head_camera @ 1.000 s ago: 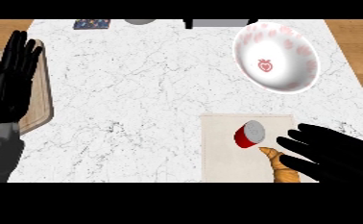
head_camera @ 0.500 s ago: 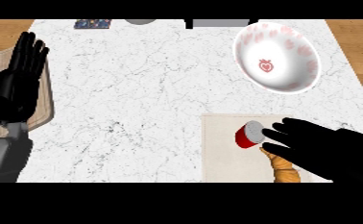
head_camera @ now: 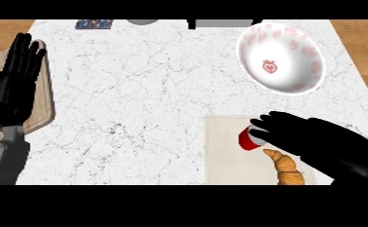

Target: Pick the can from the placemat and place it in the bowl

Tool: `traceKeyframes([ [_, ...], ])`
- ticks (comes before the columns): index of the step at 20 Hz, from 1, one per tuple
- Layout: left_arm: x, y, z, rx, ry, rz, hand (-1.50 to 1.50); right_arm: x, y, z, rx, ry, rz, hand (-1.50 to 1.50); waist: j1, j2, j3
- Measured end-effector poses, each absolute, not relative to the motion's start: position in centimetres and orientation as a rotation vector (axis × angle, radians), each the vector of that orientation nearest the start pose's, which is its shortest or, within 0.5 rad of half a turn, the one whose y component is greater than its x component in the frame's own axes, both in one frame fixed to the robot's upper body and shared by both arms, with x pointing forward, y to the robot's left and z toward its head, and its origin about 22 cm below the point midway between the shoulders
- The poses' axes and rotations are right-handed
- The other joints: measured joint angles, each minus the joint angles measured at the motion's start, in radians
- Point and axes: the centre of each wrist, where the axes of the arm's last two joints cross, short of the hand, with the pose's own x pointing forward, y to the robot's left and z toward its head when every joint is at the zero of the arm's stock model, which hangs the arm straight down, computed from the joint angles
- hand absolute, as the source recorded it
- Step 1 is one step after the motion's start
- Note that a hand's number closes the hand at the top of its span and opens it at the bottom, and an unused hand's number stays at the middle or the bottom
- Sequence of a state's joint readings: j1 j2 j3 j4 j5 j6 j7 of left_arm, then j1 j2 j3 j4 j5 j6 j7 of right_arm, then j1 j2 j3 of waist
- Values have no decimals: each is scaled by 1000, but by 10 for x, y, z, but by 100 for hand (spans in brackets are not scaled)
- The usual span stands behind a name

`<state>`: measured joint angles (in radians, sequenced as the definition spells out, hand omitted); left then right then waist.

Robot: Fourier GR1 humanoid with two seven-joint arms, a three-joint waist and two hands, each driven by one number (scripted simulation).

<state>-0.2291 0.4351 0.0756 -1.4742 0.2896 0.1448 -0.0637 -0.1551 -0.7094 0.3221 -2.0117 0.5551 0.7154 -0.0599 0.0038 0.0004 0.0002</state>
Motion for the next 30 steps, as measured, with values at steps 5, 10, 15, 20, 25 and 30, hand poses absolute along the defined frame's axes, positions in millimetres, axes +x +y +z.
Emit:
traceKeyframes([
  [5,300,324,80,237,-1789,29,0,242,-248,127,-281,-1337,1838,-150,-1,0,0],
  [10,301,327,82,231,-1788,28,0,255,-243,107,-249,-1370,1839,-150,-1,0,0],
  [15,301,330,85,237,-1787,27,0,256,-236,90,-221,-1390,1852,-150,-2,0,0],
  [20,298,327,80,243,-1787,33,0,263,-231,85,-231,-1372,1870,-150,-2,0,0],
  [25,294,327,78,235,-1787,35,0,266,-226,64,-235,-1350,1882,-150,-2,0,0],
  [30,293,324,84,242,-1788,28,0,264,-225,51,-249,-1339,1881,-150,-3,-2,-1],
])
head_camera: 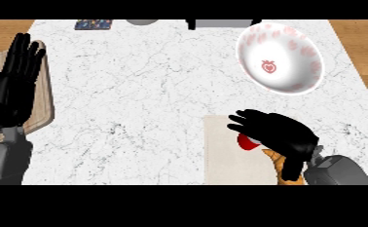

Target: Pick the can from the placemat and place it in the bowl

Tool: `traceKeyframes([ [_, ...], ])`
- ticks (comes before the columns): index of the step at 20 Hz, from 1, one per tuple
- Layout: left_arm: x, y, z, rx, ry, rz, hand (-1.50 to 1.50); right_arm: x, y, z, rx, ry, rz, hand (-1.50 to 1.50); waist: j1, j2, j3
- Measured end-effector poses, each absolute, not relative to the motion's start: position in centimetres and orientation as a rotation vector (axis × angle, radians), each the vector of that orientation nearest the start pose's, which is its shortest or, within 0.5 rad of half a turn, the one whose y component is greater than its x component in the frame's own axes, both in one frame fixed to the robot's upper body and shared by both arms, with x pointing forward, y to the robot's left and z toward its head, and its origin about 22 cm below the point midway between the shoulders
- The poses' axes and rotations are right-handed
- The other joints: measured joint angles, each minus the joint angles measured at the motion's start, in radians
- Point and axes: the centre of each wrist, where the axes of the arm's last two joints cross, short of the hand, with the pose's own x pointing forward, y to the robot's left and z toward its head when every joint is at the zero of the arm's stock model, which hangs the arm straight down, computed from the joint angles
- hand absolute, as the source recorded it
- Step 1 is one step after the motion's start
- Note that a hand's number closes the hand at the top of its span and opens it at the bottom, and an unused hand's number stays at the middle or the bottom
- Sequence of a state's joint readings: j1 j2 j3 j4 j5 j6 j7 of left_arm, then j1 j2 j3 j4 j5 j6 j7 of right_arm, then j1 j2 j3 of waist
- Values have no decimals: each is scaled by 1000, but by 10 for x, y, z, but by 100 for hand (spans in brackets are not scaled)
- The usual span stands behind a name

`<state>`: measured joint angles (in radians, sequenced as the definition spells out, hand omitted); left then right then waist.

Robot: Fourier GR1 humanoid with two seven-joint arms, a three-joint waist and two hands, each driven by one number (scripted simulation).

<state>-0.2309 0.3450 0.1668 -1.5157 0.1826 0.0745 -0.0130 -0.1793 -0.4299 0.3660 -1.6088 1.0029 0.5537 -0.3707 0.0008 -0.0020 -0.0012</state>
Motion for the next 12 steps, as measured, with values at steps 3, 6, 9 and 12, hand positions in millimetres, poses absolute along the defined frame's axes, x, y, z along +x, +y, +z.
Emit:
traceKeyframes([
  [3,290,324,87,241,-1786,30,0,270,-221,49,-270,-1317,1878,-150,1,-1,-1],
  [6,294,323,86,242,-1783,32,0,275,-217,44,-295,-1305,1864,-150,1,-4,-3],
  [9,295,324,86,239,-1783,25,0,283,-214,37,-319,-1308,1868,-150,3,-7,-5],
  [12,298,321,81,234,-1783,33,0,287,-215,31,-328,-1360,1869,150,3,-10,-6],
])
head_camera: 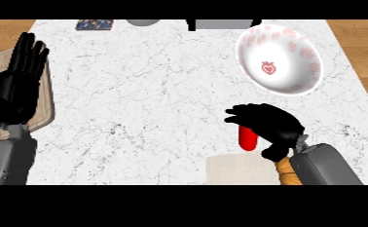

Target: Pick the can from the placemat and place it in the bowl

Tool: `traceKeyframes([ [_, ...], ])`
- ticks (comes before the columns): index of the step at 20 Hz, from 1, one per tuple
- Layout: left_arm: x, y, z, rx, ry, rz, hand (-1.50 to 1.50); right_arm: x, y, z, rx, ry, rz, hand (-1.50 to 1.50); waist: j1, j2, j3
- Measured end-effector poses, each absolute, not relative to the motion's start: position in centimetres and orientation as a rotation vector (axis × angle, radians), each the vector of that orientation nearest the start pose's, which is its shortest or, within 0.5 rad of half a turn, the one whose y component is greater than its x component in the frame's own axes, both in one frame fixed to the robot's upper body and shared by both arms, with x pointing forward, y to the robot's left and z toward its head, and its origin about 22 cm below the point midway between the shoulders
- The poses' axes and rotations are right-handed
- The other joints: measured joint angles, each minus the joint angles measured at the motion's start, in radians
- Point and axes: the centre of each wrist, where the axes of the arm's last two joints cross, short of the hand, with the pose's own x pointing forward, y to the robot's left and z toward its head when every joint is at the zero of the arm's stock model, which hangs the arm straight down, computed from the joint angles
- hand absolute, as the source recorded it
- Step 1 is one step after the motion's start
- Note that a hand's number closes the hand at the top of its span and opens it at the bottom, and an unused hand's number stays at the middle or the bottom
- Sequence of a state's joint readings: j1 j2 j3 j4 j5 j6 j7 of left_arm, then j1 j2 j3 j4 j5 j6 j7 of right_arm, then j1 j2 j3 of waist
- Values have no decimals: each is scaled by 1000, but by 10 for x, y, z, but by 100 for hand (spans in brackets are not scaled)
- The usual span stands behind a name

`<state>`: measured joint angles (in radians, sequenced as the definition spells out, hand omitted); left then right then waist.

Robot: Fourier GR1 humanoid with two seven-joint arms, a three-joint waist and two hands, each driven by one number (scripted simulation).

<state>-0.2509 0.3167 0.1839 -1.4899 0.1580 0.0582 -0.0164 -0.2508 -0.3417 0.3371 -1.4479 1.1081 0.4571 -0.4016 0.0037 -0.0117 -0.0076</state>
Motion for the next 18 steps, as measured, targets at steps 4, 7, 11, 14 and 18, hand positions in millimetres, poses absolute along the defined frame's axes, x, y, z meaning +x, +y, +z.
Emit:
traceKeyframes([
  [4,304,331,87,242,-1786,32,0,297,-215,29,-323,-1444,1851,150,0,2,1],
  [7,300,325,87,243,-1785,30,0,298,-213,31,-313,-1473,1855,150,-1,3,2],
  [11,303,327,85,243,-1787,27,0,296,-219,29,-326,-1525,1852,150,-2,3,3],
  [14,297,336,80,266,-1775,46,0,289,-267,26,-466,-1427,1679,150,-30,-2,3],
  [18,289,351,78,327,-1760,88,0,262,-367,17,-739,-1091,1359,150,-111,-2,7],
])
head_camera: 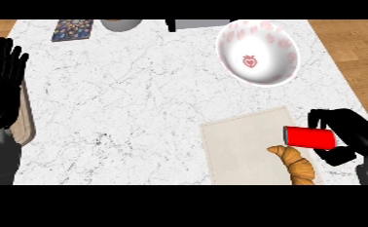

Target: Pick the can from the placemat and place it in the bowl

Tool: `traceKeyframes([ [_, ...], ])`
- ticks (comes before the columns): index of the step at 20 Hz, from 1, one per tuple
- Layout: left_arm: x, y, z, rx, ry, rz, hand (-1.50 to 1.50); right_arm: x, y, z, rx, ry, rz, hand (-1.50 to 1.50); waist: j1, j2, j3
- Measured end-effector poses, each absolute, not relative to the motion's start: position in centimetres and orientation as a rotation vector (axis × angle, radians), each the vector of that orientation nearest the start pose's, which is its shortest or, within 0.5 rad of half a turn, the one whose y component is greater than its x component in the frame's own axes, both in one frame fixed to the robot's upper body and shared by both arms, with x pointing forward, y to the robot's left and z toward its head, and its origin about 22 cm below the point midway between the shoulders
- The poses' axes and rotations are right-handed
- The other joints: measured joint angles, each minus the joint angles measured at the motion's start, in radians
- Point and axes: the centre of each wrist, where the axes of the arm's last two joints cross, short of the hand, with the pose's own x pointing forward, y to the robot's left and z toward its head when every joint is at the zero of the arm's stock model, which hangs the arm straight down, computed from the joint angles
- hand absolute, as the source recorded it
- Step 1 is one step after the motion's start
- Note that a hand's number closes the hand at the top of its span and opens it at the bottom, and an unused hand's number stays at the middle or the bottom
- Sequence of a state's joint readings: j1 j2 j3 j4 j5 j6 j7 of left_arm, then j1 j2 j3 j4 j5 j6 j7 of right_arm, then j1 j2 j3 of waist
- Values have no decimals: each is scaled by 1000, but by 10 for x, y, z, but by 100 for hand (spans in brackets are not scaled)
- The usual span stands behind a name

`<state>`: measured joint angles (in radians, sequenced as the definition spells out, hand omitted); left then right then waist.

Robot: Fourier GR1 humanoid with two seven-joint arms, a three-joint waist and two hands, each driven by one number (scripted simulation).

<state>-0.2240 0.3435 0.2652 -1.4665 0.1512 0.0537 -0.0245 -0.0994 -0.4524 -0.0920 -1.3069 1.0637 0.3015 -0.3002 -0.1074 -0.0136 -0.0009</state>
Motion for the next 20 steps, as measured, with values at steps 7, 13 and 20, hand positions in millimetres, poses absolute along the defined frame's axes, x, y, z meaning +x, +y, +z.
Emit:
traceKeyframes([
  [7,280,354,74,323,-1760,92,0,187,-499,50,-1133,-739,867,150,19,3,1],
  [13,285,343,81,292,-1774,67,0,139,-538,114,-1275,-790,675,150,57,6,-1],
  [20,287,338,80,268,-1780,47,0,129,-517,182,-1329,-1061,596,150,81,8,-1],
])
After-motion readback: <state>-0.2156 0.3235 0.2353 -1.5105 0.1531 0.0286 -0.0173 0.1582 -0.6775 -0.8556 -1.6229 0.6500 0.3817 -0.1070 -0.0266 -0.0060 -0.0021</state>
